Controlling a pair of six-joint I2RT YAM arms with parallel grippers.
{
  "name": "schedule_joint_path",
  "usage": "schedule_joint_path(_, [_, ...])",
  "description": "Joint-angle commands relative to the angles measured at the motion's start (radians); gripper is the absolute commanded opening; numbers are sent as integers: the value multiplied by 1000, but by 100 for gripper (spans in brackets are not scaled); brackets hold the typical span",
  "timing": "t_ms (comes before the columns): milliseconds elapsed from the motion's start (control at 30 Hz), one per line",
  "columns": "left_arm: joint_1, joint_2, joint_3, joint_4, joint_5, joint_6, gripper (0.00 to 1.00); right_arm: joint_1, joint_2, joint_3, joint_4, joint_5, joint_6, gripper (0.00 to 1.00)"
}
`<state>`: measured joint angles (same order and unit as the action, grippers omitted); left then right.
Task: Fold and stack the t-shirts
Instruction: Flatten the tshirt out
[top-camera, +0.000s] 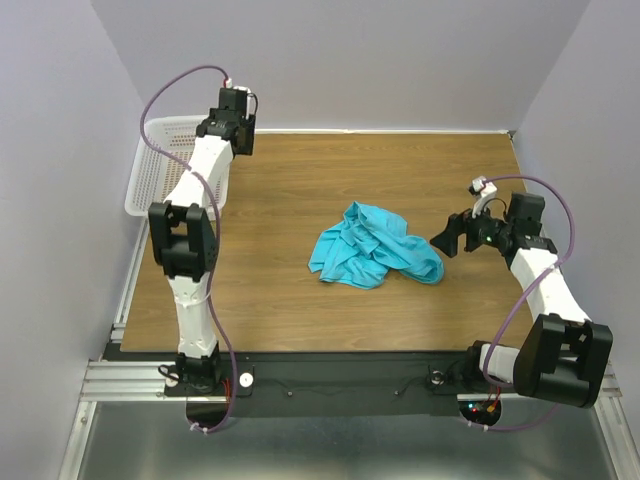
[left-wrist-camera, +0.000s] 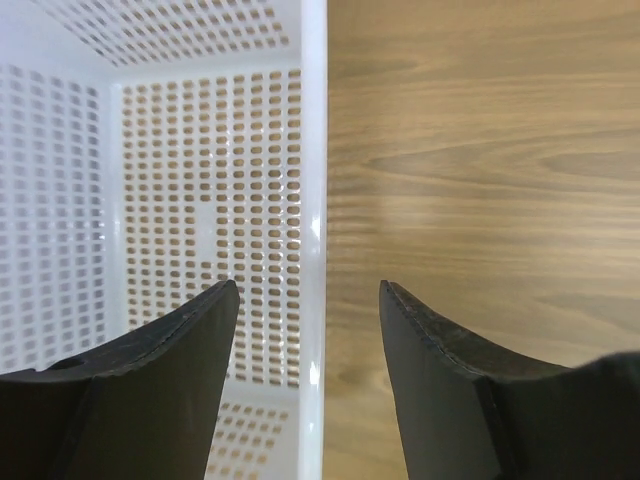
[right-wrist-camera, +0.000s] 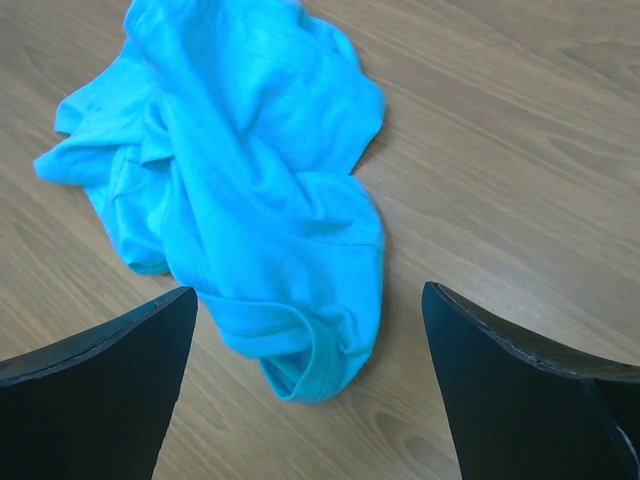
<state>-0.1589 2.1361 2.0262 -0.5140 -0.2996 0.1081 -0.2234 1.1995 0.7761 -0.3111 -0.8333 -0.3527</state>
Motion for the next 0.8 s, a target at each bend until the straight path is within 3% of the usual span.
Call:
schedule_joint_path(0, [-80, -270, -115, 100, 26, 16, 70, -8, -9, -8, -32, -84, -74, 100])
schedule_joint_path(167, [-211, -430, -343, 224, 143, 85, 71, -8, 29, 14, -80, -86, -106, 100])
schedule_joint_path(400, [-393, -519, -649, 385, 578, 32, 71, -8, 17, 14, -80, -41, -106, 100])
schedule_joint_path(567, [-503, -490, -715, 502, 651, -80, 71, -8, 21, 9, -80, -24, -106, 100])
schedule_joint_path(767, [-559, -435, -707, 607, 665, -200, 71, -10, 32, 14, -80, -26, -98, 100])
